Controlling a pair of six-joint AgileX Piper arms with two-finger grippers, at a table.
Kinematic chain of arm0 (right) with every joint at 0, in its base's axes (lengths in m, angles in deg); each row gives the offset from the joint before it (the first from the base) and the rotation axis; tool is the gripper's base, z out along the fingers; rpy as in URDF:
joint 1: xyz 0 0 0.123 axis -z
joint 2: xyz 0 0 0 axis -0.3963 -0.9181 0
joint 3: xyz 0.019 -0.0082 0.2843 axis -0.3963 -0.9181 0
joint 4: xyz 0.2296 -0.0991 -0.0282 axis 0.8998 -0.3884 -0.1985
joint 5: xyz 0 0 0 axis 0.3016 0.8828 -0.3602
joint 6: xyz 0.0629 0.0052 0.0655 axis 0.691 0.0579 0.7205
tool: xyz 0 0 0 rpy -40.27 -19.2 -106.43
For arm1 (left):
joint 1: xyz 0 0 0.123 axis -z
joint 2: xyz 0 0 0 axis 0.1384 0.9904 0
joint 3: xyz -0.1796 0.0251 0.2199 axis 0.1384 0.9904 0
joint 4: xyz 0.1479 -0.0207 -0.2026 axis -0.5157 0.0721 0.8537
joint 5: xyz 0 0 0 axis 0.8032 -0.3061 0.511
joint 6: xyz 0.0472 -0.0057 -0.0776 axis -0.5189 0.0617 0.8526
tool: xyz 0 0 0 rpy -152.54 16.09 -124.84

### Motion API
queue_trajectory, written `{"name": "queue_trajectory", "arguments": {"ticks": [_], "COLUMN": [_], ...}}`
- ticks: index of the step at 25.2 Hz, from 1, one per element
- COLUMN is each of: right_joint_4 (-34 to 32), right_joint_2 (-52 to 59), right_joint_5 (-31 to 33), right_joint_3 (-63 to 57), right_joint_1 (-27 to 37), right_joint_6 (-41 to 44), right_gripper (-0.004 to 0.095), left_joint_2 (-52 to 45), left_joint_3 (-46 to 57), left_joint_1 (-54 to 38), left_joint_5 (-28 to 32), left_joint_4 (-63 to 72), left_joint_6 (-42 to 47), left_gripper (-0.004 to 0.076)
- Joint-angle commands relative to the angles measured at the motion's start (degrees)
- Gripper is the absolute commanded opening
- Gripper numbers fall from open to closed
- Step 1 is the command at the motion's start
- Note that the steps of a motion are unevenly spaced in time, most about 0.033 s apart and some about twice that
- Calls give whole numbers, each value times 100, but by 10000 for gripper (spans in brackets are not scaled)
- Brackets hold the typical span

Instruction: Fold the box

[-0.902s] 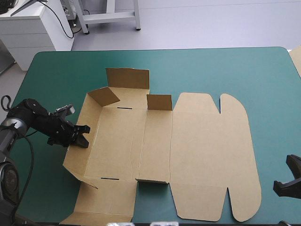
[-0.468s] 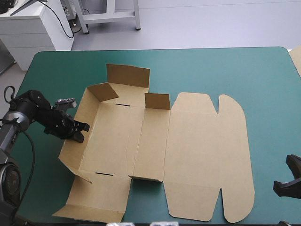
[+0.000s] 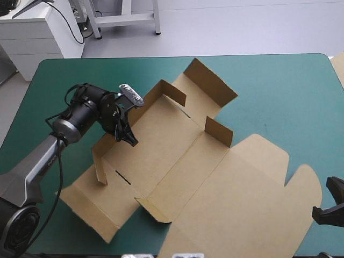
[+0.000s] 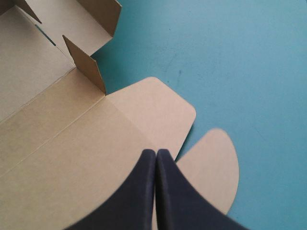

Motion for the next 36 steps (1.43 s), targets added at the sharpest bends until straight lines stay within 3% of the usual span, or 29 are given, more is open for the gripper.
{"name": "queue_trajectory", "arguments": {"ticks": [1, 5, 8, 11, 12, 18, 21, 29, 36], "right_joint_4": [-36, 148, 250, 253, 263, 294, 308, 297, 257], "right_joint_2": [-82, -82, -82, -82, -82, -82, -82, -90, -115], "right_joint_5": [-34, -34, -34, -34, -34, -85, -126, -148, -148], "right_joint_3": [102, 102, 102, 102, 102, 102, 102, 102, 102], "right_joint_1": [4, 4, 4, 4, 4, 4, 4, 4, 4], "right_joint_6": [-48, -48, -48, -48, -48, -1, 57, 145, 307], "right_gripper": [-21, -21, -20, -20, -19, -19, -20, -19, -19], "left_joint_2": [-219, -115, 48, 115, 115, 104, 15, -502, -887], "left_joint_3": [-253, -253, -262, -240, -230, 56, 413, 1800, 2692], "left_joint_1": [483, 928, 1095, 1269, 1374, 1782, 2010, 2483, 2744], "left_joint_5": [962, 2294, 2799, 2673, 2615, 2514, 2601, 2764, 2660], "left_joint_4": [-958, -2166, -3087, -3220, -3217, -4047, -4954, -8261, -9635], "left_joint_6": [-53, -53, -53, 87, 513, 654, 1099, 3318, 4041], "left_gripper": [-8, -8, -8, -8, -8, -8, -8, -8, -8]}}
